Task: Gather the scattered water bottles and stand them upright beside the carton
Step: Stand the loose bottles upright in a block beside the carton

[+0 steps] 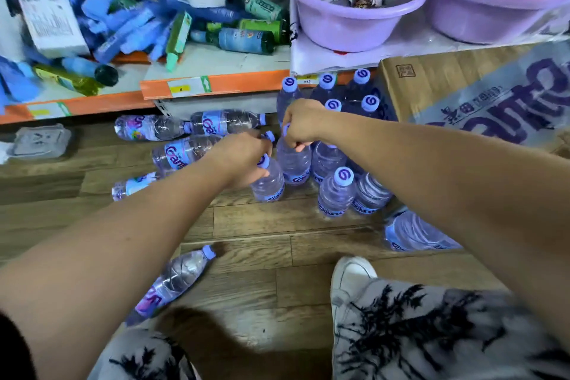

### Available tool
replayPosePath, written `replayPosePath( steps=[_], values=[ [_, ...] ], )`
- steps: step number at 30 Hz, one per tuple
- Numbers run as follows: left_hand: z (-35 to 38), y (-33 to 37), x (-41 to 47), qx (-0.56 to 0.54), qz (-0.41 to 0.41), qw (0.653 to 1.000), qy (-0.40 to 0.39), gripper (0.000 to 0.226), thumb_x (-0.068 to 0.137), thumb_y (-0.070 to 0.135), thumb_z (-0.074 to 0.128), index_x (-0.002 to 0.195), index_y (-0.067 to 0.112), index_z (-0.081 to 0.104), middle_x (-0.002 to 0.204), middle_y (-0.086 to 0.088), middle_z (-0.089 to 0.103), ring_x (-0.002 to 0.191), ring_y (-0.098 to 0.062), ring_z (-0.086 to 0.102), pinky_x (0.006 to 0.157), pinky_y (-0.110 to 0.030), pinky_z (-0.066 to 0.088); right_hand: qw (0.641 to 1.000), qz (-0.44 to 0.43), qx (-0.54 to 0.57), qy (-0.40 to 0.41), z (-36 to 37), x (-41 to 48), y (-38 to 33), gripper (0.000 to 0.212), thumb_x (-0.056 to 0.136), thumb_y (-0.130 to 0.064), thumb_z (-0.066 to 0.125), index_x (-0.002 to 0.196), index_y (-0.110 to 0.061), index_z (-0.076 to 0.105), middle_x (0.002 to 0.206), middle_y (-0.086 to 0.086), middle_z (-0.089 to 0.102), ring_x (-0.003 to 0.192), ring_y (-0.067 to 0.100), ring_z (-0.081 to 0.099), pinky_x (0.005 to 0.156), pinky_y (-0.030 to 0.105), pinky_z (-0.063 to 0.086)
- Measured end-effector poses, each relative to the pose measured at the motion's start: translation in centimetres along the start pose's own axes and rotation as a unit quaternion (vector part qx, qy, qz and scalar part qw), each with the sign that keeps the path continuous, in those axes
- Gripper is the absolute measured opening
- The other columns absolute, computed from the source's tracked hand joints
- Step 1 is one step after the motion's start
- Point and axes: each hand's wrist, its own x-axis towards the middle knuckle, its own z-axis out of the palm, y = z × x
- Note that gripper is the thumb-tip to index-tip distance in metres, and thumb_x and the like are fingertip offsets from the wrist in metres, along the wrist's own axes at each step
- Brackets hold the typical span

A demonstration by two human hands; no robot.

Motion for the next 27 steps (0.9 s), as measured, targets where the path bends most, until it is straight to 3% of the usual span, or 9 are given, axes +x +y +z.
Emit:
replayPosePath(
  steps=[3, 5, 9, 14, 15, 18, 22, 24, 27],
  values=[
    [0.6, 0.6, 0.9, -0.021, 0.016, 0.999, -0.033, 0.04, 0.09, 0.027, 0.058, 0.126, 0.011, 0.051, 0.131, -0.014, 0.046, 0.115, -0.031, 0.054, 0.093, -0.035, 0.046, 1.0, -0.021, -0.001, 0.018, -0.1, 0.8, 0.3, 0.032, 0.081, -0.009, 0.056, 0.051, -0.014, 0.047, 0.022, -0.005, 0.045, 0.043, 0.009, 0.052, 0.045, 0.02, 0.034],
    [1.0, 0.6, 1.1, -0.043, 0.025, 0.997, -0.056, 0.04, 0.091, 0.027, 0.058, 0.127, 0.012, 0.049, 0.133, -0.012, 0.043, 0.118, -0.028, 0.051, 0.098, -0.033, 0.042, 0.998, -0.037, -0.03, 0.029, -0.1, 1.2, 0.3, 0.032, 0.08, -0.014, 0.063, 0.053, -0.013, 0.045, 0.039, -0.002, 0.052, 0.056, 0.018, 0.052, 0.046, 0.022, 0.035],
    [2.1, 1.1, 1.1, -0.092, 0.043, 0.992, -0.075, 0.04, 0.09, 0.024, 0.061, 0.126, 0.012, 0.05, 0.134, -0.01, 0.042, 0.121, -0.028, 0.048, 0.099, -0.031, 0.038, 0.996, -0.046, -0.082, -0.003, 1.4, 1.9, 0.3, 0.037, 0.077, -0.017, 0.068, 0.053, -0.013, 0.041, 0.052, 0.002, 0.046, 0.058, 0.022, 0.046, 0.044, 0.022, 0.031],
    [3.3, 3.0, 1.7, -0.141, 0.058, 0.988, -0.041, 0.043, 0.087, 0.024, 0.065, 0.125, 0.011, 0.052, 0.136, -0.01, 0.041, 0.123, -0.026, 0.046, 0.102, -0.03, 0.035, 0.992, -0.045, -0.114, -0.014, 1.9, 2.2, 0.5, 0.014, 0.078, -0.01, 0.062, 0.066, -0.01, 0.054, 0.065, 0.006, 0.055, 0.07, 0.021, 0.049, 0.044, 0.023, 0.029],
    [3.4, 3.5, 1.9, -0.153, 0.056, 0.986, -0.032, 0.043, 0.086, 0.023, 0.066, 0.125, 0.01, 0.052, 0.137, -0.009, 0.04, 0.124, -0.026, 0.047, 0.102, -0.03, 0.036, 0.992, -0.048, -0.119, -0.013, 1.6, 2.1, 0.6, 0.005, 0.078, -0.008, 0.063, 0.073, -0.007, 0.062, 0.072, 0.008, 0.063, 0.074, 0.021, 0.05, 0.045, 0.023, 0.03],
    [3.6, 4.5, 2.2, -0.178, 0.059, 0.982, -0.016, 0.042, 0.087, 0.02, 0.066, 0.125, 0.01, 0.052, 0.145, -0.008, 0.034, 0.134, -0.022, 0.039, 0.106, -0.029, 0.033, 0.992, -0.044, -0.117, -0.008, 1.1, 1.8, 1.3, 0.028, 0.083, -0.008, 0.064, 0.11, -0.002, 0.068, 0.111, 0.011, 0.07, 0.082, 0.018, 0.051, 0.051, 0.024, 0.035],
    [4.3, 5.1, 1.9, -0.178, 0.042, 0.983, 0.001, 0.044, 0.088, 0.02, 0.064, 0.129, 0.011, 0.051, 0.144, -0.008, 0.034, 0.135, -0.024, 0.038, 0.109, -0.03, 0.032, 0.998, -0.036, -0.044, -0.038, 0.7, 1.6, 1.3, 0.033, 0.089, -0.012, 0.059, 0.12, -0.002, 0.062, 0.117, 0.012, 0.069, 0.096, 0.024, 0.068, 0.063, 0.021, 0.048],
    [4.5, 5.6, 1.6, -0.174, 0.034, 0.984, 0.01, 0.045, 0.09, 0.019, 0.062, 0.132, 0.012, 0.048, 0.138, -0.008, 0.038, 0.125, -0.025, 0.046, 0.105, -0.03, 0.035, 0.997, -0.04, -0.01, -0.068, 0.8, 1.8, 1.1, 0.034, 0.088, -0.015, 0.063, 0.12, -0.002, 0.063, 0.112, 0.012, 0.071, 0.077, 0.02, 0.07, 0.062, 0.017, 0.048],
    [4.5, 5.9, 1.4, -0.179, 0.019, 0.984, 0.012, 0.048, 0.089, 0.02, 0.062, 0.134, 0.013, 0.047, 0.138, -0.007, 0.041, 0.125, -0.025, 0.046, 0.105, -0.031, 0.035, 0.997, -0.041, -0.004, -0.066, 0.9, 2.2, 0.8, 0.033, 0.085, -0.014, 0.067, 0.116, -0.002, 0.064, 0.105, 0.012, 0.073, 0.054, 0.013, 0.058, 0.056, 0.018, 0.045]
  ],
)
